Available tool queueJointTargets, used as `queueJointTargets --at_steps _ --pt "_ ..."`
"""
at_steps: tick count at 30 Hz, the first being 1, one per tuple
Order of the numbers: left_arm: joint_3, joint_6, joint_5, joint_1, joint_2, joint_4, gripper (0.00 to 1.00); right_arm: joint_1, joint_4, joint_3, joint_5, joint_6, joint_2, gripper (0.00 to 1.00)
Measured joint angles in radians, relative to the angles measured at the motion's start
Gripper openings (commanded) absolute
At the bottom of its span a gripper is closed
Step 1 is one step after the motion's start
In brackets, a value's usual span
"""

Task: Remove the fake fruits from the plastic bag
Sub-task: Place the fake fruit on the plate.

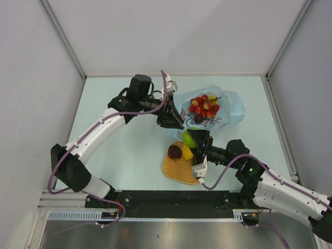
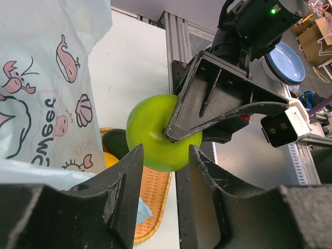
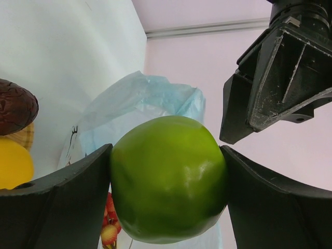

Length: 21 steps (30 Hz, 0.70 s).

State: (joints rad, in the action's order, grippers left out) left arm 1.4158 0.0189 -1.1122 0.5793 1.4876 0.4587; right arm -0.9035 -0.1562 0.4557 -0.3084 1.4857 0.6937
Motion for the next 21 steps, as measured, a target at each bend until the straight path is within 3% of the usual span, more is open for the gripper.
queueJointTargets --at_steps 7,9,14,21 --pt "0.019 0.045 0.058 0.014 0.014 0.026 0.49 -0.014 0.025 -0.002 0.024 -0.030 -0.027 0.56" --pt "0.034 0.067 0.117 0.013 0.017 0.035 0.49 -0.018 0.045 -0.022 0.020 -0.030 -0.076 0.50" --pt "0.078 0.061 0.187 -0.020 0.020 0.022 0.49 -0.031 0.045 -0.195 -0.036 -0.009 -0.245 0.43" --pt "0.084 0.028 0.217 -0.067 0.021 -0.024 0.49 -0.161 0.053 -0.327 -0.046 -0.007 -0.264 0.41"
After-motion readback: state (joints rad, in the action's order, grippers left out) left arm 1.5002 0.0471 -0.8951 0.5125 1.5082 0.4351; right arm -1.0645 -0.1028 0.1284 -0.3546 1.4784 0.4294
